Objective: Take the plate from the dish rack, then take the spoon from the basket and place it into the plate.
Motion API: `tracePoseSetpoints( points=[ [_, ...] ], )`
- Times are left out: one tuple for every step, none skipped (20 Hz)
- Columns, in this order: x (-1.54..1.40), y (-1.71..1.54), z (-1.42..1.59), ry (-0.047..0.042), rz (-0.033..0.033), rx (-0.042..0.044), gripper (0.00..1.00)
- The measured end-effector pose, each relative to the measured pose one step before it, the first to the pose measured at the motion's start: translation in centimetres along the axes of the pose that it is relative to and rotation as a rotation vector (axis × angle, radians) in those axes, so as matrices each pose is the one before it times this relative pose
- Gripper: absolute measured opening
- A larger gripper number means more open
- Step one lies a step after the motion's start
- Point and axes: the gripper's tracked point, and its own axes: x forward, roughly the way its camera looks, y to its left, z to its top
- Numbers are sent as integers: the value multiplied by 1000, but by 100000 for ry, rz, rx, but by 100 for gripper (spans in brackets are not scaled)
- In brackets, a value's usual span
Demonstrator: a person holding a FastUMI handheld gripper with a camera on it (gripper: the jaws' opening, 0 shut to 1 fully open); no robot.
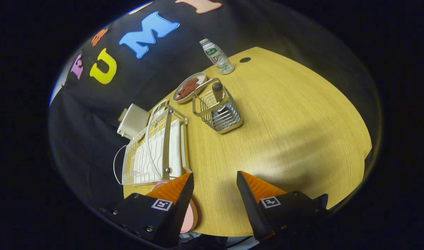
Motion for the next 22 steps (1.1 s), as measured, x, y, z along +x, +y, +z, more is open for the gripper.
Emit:
tracePoseSetpoints(
  points=[
    [-18,-95,1156,-3946,-894,-146,77],
    [-67,23,1001,-3776,-423,-168,77],
    [71,49,1067,-3999,-402,-110,77],
    [144,88,1225,-4021,-570,382,73],
    [260,-45,1011,-3124,-431,344,70],
    [229,116,939,-2777,-593,159,68],
    [433,-5,838,-1914,-769,-187,68],
    [482,-116,800,-1844,-534,-393,68],
    [646,-210,709,-1298,-1024,-718,68],
    [590,77,636,-1470,-67,409,68],
    [459,-49,389,-2,-680,461,60],
    [211,105,182,-267,540,441,50],
    [299,1,321,-580,-29,153,51],
    [335,68,194,-330,517,-338,51],
    [312,31,31,219,237,-940,51],
    [300,-128,-98,189,-305,-1044,50],
    [109,-76,452,-892,-1913,-118,51],
    [380,185,-178,-418,640,-216,19],
    [79,165,-165,954,826,-20,19],
    [163,-198,-554,-295,-1393,-1149,19],
    [-473,18,971,-622,558,175,19],
    [261,9,-252,602,-892,-2024,9]
  ],
)
